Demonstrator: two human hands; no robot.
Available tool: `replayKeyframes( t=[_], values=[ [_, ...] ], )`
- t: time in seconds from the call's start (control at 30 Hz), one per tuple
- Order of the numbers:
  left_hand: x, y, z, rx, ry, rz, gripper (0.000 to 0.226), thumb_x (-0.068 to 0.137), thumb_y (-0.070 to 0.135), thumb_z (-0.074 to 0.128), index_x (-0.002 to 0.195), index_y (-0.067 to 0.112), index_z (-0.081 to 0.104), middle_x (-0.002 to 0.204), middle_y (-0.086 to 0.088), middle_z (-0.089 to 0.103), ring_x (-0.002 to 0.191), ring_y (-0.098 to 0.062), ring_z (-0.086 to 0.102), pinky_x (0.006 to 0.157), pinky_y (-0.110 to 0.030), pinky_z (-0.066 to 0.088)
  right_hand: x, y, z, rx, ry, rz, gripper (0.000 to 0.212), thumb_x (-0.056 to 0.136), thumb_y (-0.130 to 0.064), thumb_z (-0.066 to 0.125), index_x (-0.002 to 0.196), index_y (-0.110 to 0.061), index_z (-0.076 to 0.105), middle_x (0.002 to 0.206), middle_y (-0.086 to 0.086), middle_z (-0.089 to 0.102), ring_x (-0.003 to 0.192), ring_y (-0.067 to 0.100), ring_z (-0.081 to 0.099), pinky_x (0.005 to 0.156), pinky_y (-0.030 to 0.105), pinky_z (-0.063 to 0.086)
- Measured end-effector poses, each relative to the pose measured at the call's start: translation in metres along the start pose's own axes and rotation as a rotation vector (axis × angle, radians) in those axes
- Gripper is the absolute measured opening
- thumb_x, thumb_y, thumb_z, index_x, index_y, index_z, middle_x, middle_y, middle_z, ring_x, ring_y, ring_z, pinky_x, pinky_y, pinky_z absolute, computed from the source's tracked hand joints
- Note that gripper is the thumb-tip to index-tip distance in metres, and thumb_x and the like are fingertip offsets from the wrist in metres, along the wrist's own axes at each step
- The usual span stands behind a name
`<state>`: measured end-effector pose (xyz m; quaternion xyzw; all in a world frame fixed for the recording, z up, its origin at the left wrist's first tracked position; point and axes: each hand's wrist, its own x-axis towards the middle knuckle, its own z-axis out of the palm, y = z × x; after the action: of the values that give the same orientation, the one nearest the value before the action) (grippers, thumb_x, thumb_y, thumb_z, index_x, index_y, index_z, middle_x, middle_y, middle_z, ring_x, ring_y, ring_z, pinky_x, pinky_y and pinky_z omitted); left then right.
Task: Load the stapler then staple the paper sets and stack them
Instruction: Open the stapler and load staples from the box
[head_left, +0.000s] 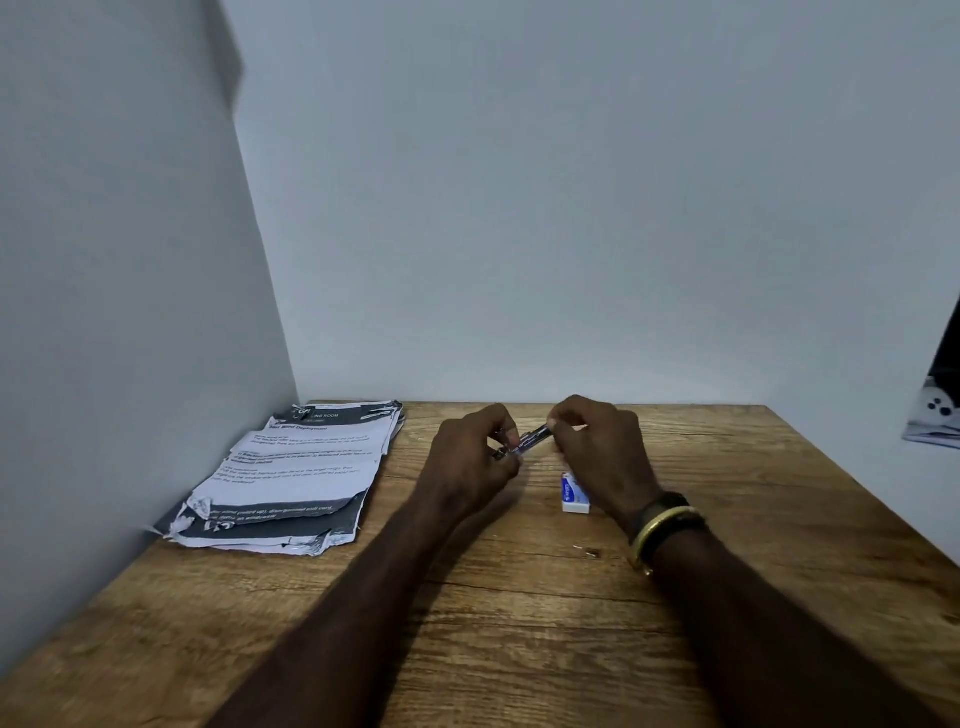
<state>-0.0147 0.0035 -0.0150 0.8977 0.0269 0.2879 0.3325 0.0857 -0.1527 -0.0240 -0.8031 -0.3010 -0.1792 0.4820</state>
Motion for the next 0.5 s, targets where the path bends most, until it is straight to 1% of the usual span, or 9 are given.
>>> replayKeyframes(
  t=[0.03, 0.1, 0.2, 0.3, 0.37, 0.5],
  values=[
    [0.000, 0.000, -0.001, 0.018, 0.017, 0.014, 0.021, 0.077, 0.015, 0.078, 0.080, 0.028, 0.061, 0.087, 0.007, 0.072, 0.070, -0.015, 0.071, 0.070, -0.031, 0.057, -0.001, -0.001, -0.001, -0.095, -0.009, -0.068, 0.014, 0.097, -0.019, 0.063, 0.097, -0.016, 0.076, 0.087, 0.001, 0.077, 0.080, 0.017, 0.071, 0.076, 0.033, 0.055],
    [0.000, 0.000, -0.003, 0.031, 0.040, 0.041, 0.018, 0.076, 0.016, 0.077, 0.082, 0.025, 0.063, 0.086, 0.009, 0.072, 0.072, -0.014, 0.072, 0.072, -0.032, 0.057, -0.002, -0.004, -0.003, -0.214, -0.029, -0.144, 0.017, 0.097, -0.018, 0.059, 0.102, -0.020, 0.075, 0.086, 0.003, 0.075, 0.080, 0.022, 0.067, 0.074, 0.037, 0.053],
    [0.000, 0.000, -0.004, 0.050, 0.058, 0.075, 0.014, 0.076, 0.018, 0.074, 0.084, 0.023, 0.064, 0.086, 0.008, 0.073, 0.072, -0.016, 0.072, 0.073, -0.036, 0.058, -0.003, -0.007, -0.006, -0.341, -0.028, -0.197, 0.024, 0.094, -0.013, 0.057, 0.110, -0.021, 0.074, 0.098, 0.003, 0.075, 0.088, 0.026, 0.067, 0.076, 0.041, 0.054],
    [-0.002, 0.000, -0.004, 0.079, 0.087, 0.100, 0.009, 0.075, 0.022, 0.071, 0.083, 0.024, 0.066, 0.085, 0.007, 0.074, 0.070, -0.013, 0.072, 0.072, -0.036, 0.058, -0.005, -0.012, -0.007, -0.343, 0.002, -0.233, 0.030, 0.088, -0.005, 0.060, 0.110, -0.020, 0.075, 0.113, 0.000, 0.075, 0.097, 0.027, 0.069, 0.078, 0.038, 0.055],
    [-0.002, 0.001, -0.005, 0.086, 0.115, 0.098, 0.008, 0.074, 0.027, 0.070, 0.082, 0.026, 0.067, 0.083, 0.009, 0.074, 0.069, -0.009, 0.072, 0.071, -0.033, 0.058, -0.006, -0.014, -0.007, -0.319, 0.010, -0.246, 0.033, 0.085, -0.002, 0.061, 0.109, -0.020, 0.076, 0.118, -0.001, 0.074, 0.103, 0.027, 0.069, 0.080, 0.037, 0.054],
    [-0.001, 0.000, -0.006, 0.093, 0.128, 0.072, 0.011, 0.071, 0.032, 0.068, 0.081, 0.029, 0.070, 0.081, 0.011, 0.075, 0.067, -0.004, 0.071, 0.067, -0.023, 0.053, -0.008, -0.019, -0.005, -0.287, -0.032, -0.270, 0.035, 0.084, 0.000, 0.060, 0.107, -0.021, 0.075, 0.124, 0.001, 0.070, 0.116, 0.026, 0.066, 0.083, 0.043, 0.056]
  ],
)
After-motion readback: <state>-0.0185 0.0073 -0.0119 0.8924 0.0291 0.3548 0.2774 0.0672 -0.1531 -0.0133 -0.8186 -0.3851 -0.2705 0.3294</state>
